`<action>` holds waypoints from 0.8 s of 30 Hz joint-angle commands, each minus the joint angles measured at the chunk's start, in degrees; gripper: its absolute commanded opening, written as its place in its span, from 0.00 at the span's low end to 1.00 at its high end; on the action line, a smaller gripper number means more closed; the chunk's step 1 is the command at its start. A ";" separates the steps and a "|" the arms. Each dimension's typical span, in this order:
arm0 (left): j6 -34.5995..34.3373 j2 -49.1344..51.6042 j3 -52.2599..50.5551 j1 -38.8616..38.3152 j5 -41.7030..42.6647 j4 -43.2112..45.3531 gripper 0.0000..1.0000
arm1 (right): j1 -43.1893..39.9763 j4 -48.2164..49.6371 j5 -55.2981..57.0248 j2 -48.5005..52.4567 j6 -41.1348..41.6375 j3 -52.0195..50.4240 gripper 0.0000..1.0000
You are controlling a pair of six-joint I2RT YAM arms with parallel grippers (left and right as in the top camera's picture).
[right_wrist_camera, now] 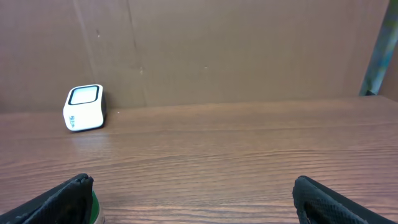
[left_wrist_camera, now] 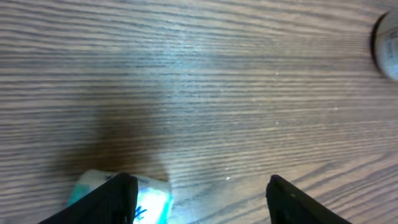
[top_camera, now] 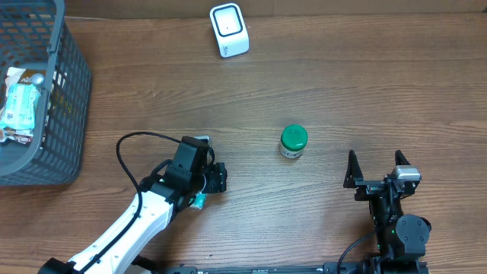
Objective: Scan the item barcode
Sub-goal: 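Close the left gripper on the Kleenex pack and lift it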
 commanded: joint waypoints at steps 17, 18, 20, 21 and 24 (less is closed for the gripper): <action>7.41 0.44 23.50 0.28 -2.05 -33.55 0.34 | -0.20 0.33 0.57 -0.46 0.22 -0.61 1.00; 7.91 0.52 23.26 0.28 -2.27 -33.55 0.49 | -0.20 0.33 0.55 -0.46 0.22 -0.61 1.00; 7.96 0.96 22.71 0.24 -2.58 -33.86 0.52 | -0.20 0.33 0.55 -0.46 0.22 -0.61 1.00; 7.96 1.29 22.40 0.24 -2.58 -33.94 0.52 | -0.20 0.33 0.55 -0.46 0.22 -0.61 1.00; 7.96 3.48 21.24 -0.57 -2.67 -34.38 0.50 | -0.20 0.33 0.57 -0.46 0.22 -0.61 1.00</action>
